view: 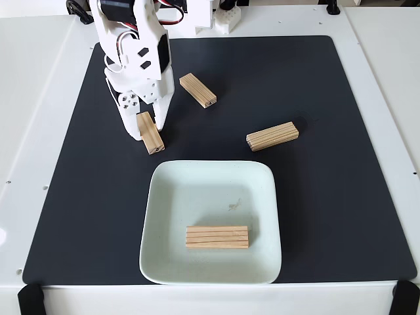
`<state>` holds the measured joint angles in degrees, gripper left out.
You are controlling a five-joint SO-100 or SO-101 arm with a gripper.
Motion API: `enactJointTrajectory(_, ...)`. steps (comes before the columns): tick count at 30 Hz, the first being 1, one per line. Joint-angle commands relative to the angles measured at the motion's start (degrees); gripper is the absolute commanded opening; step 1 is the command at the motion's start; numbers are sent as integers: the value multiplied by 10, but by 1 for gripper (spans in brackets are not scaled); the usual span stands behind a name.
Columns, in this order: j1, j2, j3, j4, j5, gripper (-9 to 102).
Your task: Pick up the wooden block and place them on the plate.
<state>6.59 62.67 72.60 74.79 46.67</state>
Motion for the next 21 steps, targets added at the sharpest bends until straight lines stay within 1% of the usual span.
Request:
enactJointTrajectory(1,-7,13,-7,8,-6,0)
enactJointTrajectory(3,-6,33,-7,12,-7,0)
enactJointTrajectory(6,-12,106,19,9,-21,0)
enactJointTrajectory(10,-40,237,91,4,-93,0)
enactJointTrajectory(16,-100,497,226,-1,-202,0)
enactJointTrajectory(18,-115,573,271,-29,-236,0)
enactJointTrajectory(21,-135,670,343,-101,-288,0)
